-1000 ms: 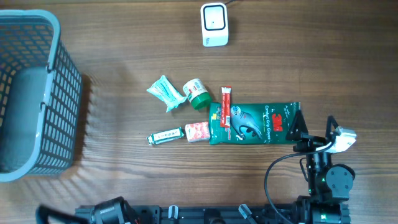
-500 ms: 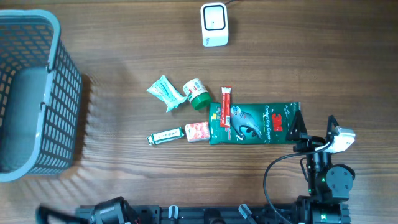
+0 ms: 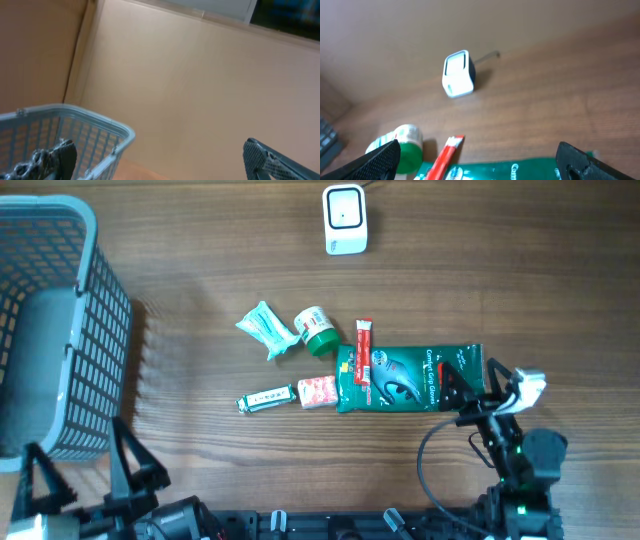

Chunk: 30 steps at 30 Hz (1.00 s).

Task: Scan the item barcode
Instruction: 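Reach the right gripper to the red Nescafe stick on the 3M pack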

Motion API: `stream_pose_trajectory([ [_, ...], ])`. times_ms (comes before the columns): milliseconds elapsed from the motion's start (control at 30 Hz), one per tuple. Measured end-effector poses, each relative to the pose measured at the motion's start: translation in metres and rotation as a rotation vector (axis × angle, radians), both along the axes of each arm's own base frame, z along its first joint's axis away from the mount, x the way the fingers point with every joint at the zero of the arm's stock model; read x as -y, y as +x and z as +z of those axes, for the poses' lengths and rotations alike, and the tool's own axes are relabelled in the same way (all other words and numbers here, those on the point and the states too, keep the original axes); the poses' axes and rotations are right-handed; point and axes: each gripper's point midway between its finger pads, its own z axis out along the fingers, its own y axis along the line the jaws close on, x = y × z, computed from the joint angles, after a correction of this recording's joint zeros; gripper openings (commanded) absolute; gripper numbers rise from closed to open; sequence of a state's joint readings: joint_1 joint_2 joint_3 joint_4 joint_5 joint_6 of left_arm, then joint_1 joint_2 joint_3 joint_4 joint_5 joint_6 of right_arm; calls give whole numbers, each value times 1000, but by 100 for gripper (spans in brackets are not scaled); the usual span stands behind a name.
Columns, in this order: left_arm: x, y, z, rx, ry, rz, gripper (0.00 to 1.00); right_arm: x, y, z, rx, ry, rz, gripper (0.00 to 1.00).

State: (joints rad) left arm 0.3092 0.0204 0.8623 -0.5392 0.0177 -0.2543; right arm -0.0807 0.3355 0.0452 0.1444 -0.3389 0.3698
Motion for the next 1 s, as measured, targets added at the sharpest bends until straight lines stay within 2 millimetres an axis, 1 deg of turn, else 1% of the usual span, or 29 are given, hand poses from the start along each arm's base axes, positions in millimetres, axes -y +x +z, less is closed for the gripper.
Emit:
stream_pose_trajectory([
  [33, 1, 4, -5, -16, -1, -11, 100, -2, 5, 1, -34, 3, 13, 100],
  [133, 6, 18, -20, -61, -5, -62, 100, -8, 32, 24, -116, -3, 70, 100],
  [167, 6, 20, -24, -70, -6, -69, 100, -10, 39, 27, -142, -4, 82, 100],
  [200, 8, 23, -27, -79, -6, -83, 100, -13, 50, 30, -189, 0, 102, 100],
  [233, 9, 25, -30, -87, -6, -92, 100, -20, 65, 32, -240, 1, 130, 100],
  [267, 10, 28, -33, -95, -7, -103, 100, -23, 72, 31, -262, 2, 144, 100],
  [300, 12, 31, -37, -106, -6, -120, 100, -33, 81, 26, -322, 11, 186, 100],
  [367, 16, 34, -41, -119, -7, -149, 100, -51, 99, 23, -369, 45, 263, 100],
  [400, 19, 36, -45, -128, -4, -170, 100, -61, 109, 20, -392, 80, 301, 100],
  [433, 22, 39, -49, -144, -7, -188, 100, -68, 118, 12, -426, 132, 323, 100],
  [500, 24, 44, -64, -192, -22, -211, 100, -74, 125, -8, -519, 262, 318, 100],
  [567, 24, 49, -82, -249, -46, -219, 100, -89, 135, -19, -517, 329, 397, 99],
  [733, 20, 61, -130, -390, -110, -220, 100, -133, 120, -49, -616, 355, 533, 99],
  [800, 19, 61, -146, -444, -133, -218, 100, -149, 112, -60, -647, 337, 570, 99],
  [833, 19, 61, -150, -457, -139, -218, 100, -155, 107, -67, -668, 324, 586, 99],
  [900, 19, 60, -153, -470, -145, -219, 100, -157, 102, -75, -691, 303, 592, 99],
  [1000, 20, 59, -158, -490, -154, -219, 100, -151, 95, -96, -754, 256, 562, 98],
])
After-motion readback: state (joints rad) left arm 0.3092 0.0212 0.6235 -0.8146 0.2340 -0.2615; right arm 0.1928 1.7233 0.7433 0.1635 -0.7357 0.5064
